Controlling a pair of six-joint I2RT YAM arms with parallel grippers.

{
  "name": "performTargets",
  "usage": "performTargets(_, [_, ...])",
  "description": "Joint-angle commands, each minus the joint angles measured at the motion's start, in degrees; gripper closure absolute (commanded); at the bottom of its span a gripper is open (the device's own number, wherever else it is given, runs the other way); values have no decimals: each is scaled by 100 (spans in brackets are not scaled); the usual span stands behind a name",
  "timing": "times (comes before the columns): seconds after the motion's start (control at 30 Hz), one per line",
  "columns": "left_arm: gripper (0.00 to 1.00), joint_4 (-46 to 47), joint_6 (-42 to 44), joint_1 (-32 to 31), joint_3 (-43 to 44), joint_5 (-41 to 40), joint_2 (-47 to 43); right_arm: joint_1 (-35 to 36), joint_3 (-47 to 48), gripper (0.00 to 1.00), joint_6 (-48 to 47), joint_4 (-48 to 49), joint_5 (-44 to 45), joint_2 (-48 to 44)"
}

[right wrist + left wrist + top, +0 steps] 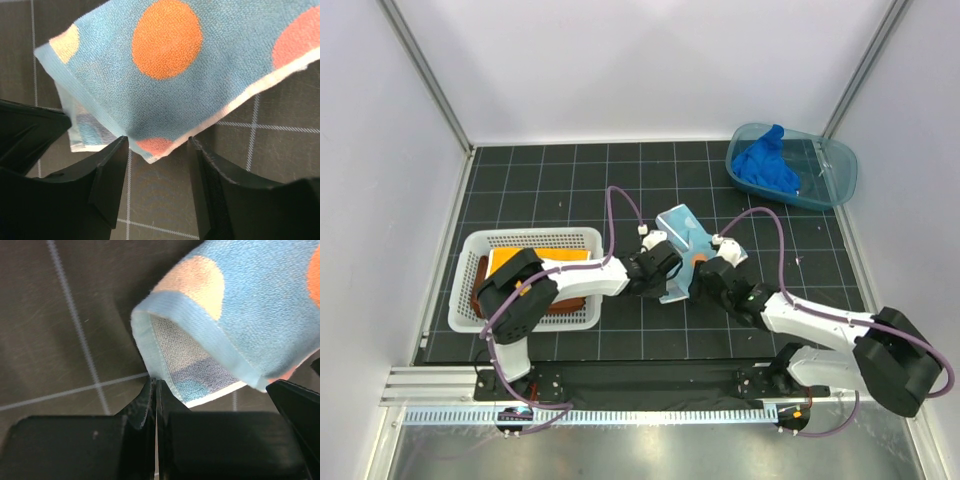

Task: Fold and stack the towels
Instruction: Flatten out the crumpled towel

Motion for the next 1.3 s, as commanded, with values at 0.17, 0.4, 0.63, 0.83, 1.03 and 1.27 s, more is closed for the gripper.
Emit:
performTargets(0.17, [100, -593, 83, -7, -202, -314, -277, 413, 113, 39, 124, 536, 635, 652])
performTargets(0.4, [100, -593, 65, 19, -238, -297, -339, 580, 44, 38, 327, 571, 811, 855])
performTargets(0.63, [100, -549, 91, 72, -255, -209, -462, 598, 157, 87, 512, 415, 767, 909])
performTargets(0.83, [100, -602, 223, 151, -238, -174, -734, 589, 684, 96, 416, -930, 899, -119])
performTargets(1.03, [89, -269, 189, 160, -395, 300, -1006, 589, 1448, 96, 117, -1678, 706, -112])
performTargets(1.27, [45, 461, -154, 151, -782, 503, -1016, 475, 2117, 98, -94, -2022, 1100, 126])
